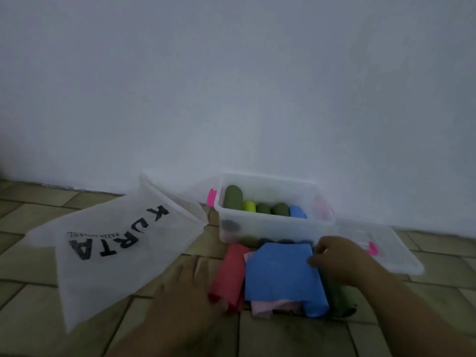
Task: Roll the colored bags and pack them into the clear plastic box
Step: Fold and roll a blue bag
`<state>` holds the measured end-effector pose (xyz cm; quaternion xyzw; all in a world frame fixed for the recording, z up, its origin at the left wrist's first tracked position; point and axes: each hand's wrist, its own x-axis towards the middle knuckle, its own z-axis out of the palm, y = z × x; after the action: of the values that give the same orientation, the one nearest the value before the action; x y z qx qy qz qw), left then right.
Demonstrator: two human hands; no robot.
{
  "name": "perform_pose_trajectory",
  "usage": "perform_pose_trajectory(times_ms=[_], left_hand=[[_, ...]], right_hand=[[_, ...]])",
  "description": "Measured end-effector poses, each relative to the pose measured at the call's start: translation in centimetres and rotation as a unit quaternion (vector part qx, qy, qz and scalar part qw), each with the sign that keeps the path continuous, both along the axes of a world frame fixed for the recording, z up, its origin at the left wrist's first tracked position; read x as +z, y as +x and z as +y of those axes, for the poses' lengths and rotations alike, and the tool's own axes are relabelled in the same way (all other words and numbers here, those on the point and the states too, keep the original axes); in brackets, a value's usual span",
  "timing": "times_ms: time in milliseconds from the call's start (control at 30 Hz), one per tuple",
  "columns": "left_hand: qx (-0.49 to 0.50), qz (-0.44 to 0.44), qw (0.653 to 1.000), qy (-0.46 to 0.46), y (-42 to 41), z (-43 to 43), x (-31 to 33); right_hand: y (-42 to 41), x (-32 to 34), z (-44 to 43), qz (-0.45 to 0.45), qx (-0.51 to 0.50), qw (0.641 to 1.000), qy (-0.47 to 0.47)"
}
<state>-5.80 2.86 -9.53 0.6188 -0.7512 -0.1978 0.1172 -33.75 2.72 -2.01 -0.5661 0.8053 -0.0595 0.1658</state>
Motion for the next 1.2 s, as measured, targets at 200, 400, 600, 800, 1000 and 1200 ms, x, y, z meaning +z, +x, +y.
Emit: perform_pose_trajectory(times_ms=[200, 400, 600, 800, 1000, 1200], left_hand=[[-0.026, -0.171, 0.973, 0.152, 0.1, 4.3, -3.3], [-0.036, -0.156, 0.970, 0.183, 0.9, 3.7, -3.3], [-0.012, -0.111, 0.989, 0.096, 1.3, 4.7, -3.6], [0.132, 0.350, 0.928, -0.007, 3.2, 5.3, 1.6], [-0.059, 0.214, 0.974, -0.033, 2.3, 8.3, 4.0], [-0.116, 0.079, 0.984, 0.107, 2.5, 10.5, -0.2]], right_hand=[[2.6, -3.1, 0.4, 0.037, -0.036, 0.995, 0.082], [6.2, -5.3, 1.4, -0.004, -0.060, 0.994, 0.087], [5.0, -2.7, 2.8, -0.253, -0.186, 0.947, -0.066], [9.1, -1.8, 7.1, 0.019, 0.059, 0.945, -0.320], [14.7, -8.4, 13.8, 0.148, 0.361, 0.900, -0.192], [12.8, -8.7, 15.9, 0.012, 0.273, 0.959, -0.074]])
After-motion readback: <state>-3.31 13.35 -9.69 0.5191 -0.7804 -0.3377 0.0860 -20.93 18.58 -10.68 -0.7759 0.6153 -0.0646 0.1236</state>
